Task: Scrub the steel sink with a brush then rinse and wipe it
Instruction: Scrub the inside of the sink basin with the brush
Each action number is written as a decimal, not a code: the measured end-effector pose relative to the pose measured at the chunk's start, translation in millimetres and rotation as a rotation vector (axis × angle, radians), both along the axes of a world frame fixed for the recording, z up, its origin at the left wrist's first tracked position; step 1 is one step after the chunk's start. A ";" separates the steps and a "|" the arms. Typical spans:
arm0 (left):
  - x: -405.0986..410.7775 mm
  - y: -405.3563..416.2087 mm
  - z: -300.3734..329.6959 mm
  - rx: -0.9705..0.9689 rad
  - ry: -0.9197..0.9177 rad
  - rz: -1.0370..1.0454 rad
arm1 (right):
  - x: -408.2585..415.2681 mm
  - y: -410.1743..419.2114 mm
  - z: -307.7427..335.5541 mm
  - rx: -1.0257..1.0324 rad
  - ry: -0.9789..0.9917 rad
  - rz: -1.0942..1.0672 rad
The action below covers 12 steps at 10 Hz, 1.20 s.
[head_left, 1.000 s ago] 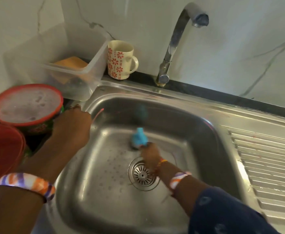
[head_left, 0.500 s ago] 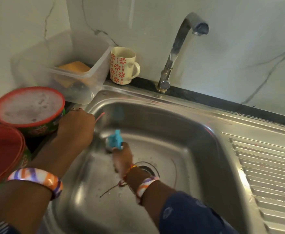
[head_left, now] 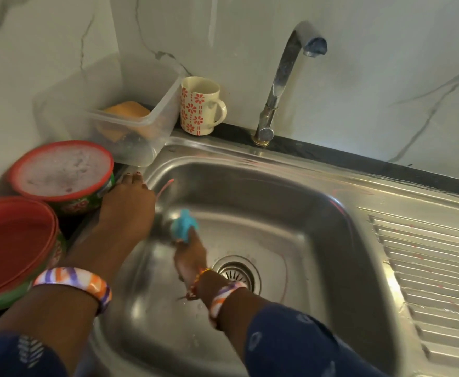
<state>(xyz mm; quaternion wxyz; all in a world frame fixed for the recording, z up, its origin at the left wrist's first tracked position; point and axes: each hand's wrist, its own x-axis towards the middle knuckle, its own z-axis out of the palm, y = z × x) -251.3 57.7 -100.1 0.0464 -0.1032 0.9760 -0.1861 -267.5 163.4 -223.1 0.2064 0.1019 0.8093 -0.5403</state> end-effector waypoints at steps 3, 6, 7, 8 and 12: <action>-2.1 -0.5 -2.7 0.030 -0.008 0.016 | -42.6 150.9 22.2 0.405 0.006 -0.069; -3.4 -1.8 -7.8 -0.085 -0.033 -0.017 | 49.5 200.3 44.1 0.398 -0.247 0.243; -4.1 -2.0 -9.3 -0.131 -0.030 -0.048 | 52.7 195.3 42.1 0.413 -0.142 0.252; -4.2 -2.8 -11.0 -0.164 -0.044 -0.053 | -16.8 174.6 37.5 0.438 0.102 0.115; -5.3 -2.1 -18.4 -0.080 -0.005 -0.028 | 43.3 235.7 75.7 0.693 -0.129 0.706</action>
